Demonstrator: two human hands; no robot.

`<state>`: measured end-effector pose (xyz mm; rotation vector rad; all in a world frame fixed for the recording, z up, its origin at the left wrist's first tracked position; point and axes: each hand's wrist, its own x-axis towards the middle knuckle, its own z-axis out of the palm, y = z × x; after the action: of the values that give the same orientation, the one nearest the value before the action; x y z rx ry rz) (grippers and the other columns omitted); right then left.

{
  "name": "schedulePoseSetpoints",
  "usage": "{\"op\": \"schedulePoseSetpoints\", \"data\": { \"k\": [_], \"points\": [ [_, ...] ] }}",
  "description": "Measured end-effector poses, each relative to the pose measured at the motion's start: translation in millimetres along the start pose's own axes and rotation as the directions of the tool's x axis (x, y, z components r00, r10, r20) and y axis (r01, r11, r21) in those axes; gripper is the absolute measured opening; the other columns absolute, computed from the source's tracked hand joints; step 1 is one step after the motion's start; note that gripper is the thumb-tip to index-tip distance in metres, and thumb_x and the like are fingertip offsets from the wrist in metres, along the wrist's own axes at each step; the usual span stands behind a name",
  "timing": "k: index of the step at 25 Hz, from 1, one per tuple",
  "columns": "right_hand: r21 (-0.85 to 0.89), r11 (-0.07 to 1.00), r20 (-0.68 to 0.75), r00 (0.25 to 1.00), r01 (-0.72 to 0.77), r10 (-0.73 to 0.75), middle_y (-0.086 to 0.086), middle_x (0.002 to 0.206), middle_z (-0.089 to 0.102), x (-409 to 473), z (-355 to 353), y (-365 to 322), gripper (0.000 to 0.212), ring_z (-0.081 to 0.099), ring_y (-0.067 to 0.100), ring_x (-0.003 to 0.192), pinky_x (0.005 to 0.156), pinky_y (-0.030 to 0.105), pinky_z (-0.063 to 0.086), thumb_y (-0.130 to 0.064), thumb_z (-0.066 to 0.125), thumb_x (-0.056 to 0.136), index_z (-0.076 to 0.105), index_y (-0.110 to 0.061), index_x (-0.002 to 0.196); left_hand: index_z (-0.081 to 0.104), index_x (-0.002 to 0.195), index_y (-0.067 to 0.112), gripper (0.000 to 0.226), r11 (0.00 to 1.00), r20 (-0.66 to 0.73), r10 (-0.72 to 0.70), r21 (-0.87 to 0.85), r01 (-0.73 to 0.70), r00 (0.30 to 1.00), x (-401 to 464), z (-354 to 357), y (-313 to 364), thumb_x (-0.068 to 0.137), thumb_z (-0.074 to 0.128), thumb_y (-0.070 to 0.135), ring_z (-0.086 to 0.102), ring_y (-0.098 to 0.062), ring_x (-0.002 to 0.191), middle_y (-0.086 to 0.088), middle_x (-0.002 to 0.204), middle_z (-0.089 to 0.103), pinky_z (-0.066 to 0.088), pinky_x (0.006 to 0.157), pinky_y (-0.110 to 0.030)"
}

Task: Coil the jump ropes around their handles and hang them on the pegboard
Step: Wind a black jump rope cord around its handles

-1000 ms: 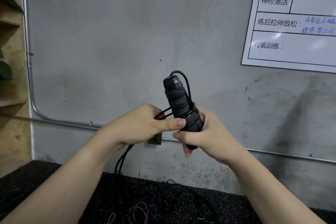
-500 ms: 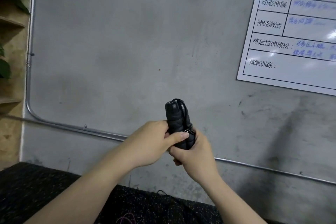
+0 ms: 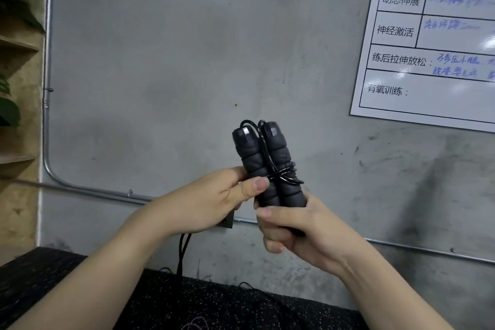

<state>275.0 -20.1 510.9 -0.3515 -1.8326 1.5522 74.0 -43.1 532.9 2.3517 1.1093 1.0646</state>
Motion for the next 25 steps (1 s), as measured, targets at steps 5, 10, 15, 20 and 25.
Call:
{"op": "schedulePoseSetpoints", "data": {
  "k": [5,10,15,20,25],
  "points": [
    [-0.315,0.941,-0.177,0.966,0.128,-0.191,-0.002,0.064,0.044,4.4,2.4,-7.0,0.018,0.037,0.015,0.054,0.055,0.031,0.039,-0.015,0.070,0.087,0.060,-0.020,0.072,0.036,0.063,0.017,0.086,0.955,-0.270,-0.124,0.228,0.188,0.955,0.7,6.2,5.2,0.068,0.022,0.102,0.030,-0.010,0.050,0.010,0.055,0.029,0.029,0.053,-0.031],
    [-0.509,0.857,-0.315,0.908,0.084,-0.276,0.005,0.066,0.039,6.1,4.1,-7.9,0.030,0.033,0.021,0.064,0.063,0.041,0.029,-0.031,0.070,0.084,0.052,-0.007,0.078,0.037,0.060,0.010,0.074,0.983,-0.424,-0.061,0.134,0.129,0.904,1.5,8.5,11.1,0.071,0.047,0.082,0.026,-0.012,0.048,0.009,0.049,0.026,0.022,0.048,-0.028],
    [-0.520,0.849,-0.371,0.870,0.095,-0.324,-0.004,0.059,0.035,14.3,13.4,-7.5,0.039,0.030,0.013,0.057,0.054,0.025,0.027,-0.021,0.071,0.093,0.049,-0.017,0.061,0.042,0.064,0.012,0.063,0.984,-0.446,-0.011,0.153,0.089,0.895,0.9,9.7,14.5,0.086,0.061,0.068,0.029,-0.010,0.049,0.009,0.050,0.031,0.025,0.050,-0.027],
    [-0.567,0.814,-0.425,0.802,0.126,-0.420,-0.009,0.048,0.041,26.2,18.5,5.4,0.024,0.031,0.005,0.049,0.046,0.016,0.027,0.004,0.060,0.090,0.054,-0.002,0.068,0.048,0.072,0.021,0.052,0.988,-0.425,-0.059,0.107,0.115,0.903,-2.7,19.5,23.9,0.074,0.059,0.072,0.035,-0.008,0.048,0.013,0.049,0.041,0.034,0.052,-0.028],
    [-0.613,0.785,-0.395,0.823,0.095,-0.408,0.000,0.066,0.067,30.7,26.1,12.1,0.014,0.052,0.004,0.055,0.052,0.020,0.039,-0.008,0.063,0.095,0.070,-0.018,0.090,0.043,0.066,0.017,0.074,0.981,-0.523,-0.161,0.010,0.194,0.837,4.6,24.5,22.8,0.063,0.050,0.091,0.034,-0.008,0.048,0.013,0.049,0.037,0.028,0.049,-0.024]
  ]
}}
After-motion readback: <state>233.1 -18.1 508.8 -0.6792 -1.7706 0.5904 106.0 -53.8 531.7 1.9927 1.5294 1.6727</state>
